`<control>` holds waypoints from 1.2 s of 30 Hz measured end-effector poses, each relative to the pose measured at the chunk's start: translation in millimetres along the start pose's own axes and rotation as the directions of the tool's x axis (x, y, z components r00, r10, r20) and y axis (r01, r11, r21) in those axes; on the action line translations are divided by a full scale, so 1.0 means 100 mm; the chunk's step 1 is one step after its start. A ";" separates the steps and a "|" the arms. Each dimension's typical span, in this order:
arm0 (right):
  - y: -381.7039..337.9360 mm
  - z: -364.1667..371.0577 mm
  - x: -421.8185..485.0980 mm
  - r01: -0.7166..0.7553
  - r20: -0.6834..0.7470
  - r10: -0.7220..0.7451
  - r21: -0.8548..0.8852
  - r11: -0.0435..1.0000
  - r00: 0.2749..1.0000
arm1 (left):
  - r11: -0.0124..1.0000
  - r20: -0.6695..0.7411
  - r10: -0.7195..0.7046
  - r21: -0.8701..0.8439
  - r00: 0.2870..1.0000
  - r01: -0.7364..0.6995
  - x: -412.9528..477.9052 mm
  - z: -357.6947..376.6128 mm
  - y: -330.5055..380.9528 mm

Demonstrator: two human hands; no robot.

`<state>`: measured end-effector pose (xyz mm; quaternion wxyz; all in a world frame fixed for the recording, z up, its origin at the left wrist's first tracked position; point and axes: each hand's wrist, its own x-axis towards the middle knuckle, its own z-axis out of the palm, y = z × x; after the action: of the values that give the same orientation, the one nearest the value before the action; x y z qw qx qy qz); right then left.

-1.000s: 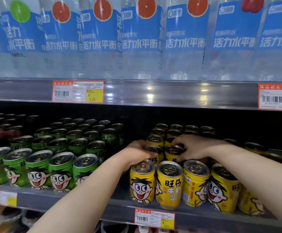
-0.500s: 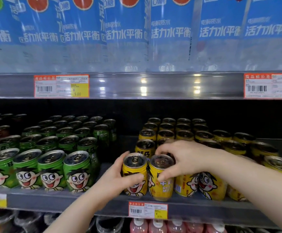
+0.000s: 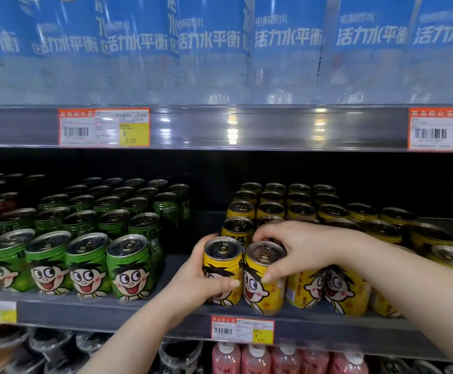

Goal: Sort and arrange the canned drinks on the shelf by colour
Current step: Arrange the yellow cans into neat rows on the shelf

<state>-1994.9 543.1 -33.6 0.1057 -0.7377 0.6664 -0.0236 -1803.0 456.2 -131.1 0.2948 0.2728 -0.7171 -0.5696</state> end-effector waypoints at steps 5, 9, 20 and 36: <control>0.02 -0.06 -0.02 0.014 0.076 -0.017 0.050 0.999 0.997 | 1.000 0.010 0.000 -0.009 1.000 0.000 0.00 0.01 0.02; 0.02 -0.10 -0.03 0.010 0.109 -0.011 0.013 1.000 0.994 | 1.000 0.027 0.003 -0.012 1.000 -0.003 0.00 0.03 0.03; 0.40 -0.29 -0.46 -0.174 -0.030 0.177 0.067 0.982 0.984 | 0.971 -0.256 0.182 0.200 0.950 -0.132 -0.05 0.21 0.16; 0.68 0.10 -0.54 -0.035 -0.050 0.042 0.137 0.990 0.998 | 0.132 0.149 0.525 0.958 0.838 -0.253 0.14 0.51 0.36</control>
<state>-2065.3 592.1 -50.2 0.1383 -0.7148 0.6801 -0.0864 -1852.4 486.5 -103.0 0.2841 0.2575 -0.9160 0.1176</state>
